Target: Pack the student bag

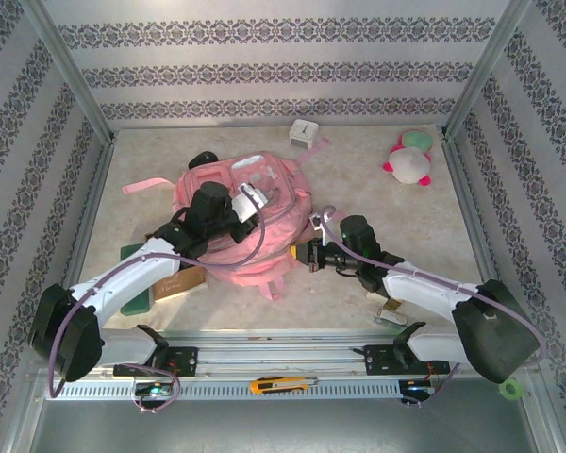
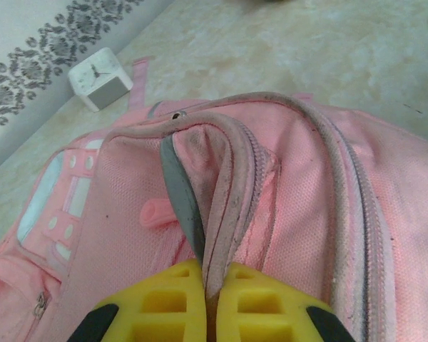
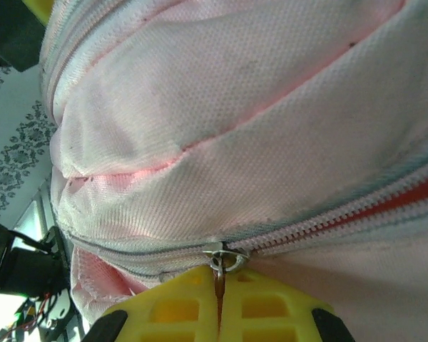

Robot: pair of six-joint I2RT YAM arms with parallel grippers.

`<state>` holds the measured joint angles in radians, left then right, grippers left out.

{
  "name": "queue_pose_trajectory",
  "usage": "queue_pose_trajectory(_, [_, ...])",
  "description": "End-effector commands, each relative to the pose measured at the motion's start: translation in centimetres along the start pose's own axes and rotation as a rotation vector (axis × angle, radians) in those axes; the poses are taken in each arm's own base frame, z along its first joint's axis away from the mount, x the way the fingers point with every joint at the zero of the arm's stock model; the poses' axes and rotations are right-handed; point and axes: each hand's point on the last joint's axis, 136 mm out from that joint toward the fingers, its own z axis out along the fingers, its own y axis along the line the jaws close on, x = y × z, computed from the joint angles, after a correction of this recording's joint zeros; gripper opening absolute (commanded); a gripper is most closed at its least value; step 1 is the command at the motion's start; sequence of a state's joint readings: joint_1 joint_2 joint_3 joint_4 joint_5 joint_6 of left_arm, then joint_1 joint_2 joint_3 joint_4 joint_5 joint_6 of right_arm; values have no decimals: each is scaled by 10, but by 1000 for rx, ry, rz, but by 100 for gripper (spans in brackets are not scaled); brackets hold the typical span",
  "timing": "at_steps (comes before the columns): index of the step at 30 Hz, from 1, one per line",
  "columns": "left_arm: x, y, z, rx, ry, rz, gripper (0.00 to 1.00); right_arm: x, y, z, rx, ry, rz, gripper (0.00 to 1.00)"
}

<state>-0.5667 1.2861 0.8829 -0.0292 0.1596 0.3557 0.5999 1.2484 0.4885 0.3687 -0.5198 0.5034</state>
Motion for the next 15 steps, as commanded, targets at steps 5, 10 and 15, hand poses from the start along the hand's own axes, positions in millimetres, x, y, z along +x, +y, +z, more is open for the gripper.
queue_pose_trajectory(5, [-39, 18, 10, -214, -97, -160, 0, 3, 26, -16, 19, 32, 51, 0])
queue_pose_trajectory(10, [-41, 4, 25, -300, -66, -256, 0, 21, 33, -26, 35, 144, 169, 0])
queue_pose_trajectory(15, [-43, -3, 34, -333, -53, -313, 0, 25, 42, -28, 28, 165, 195, 0])
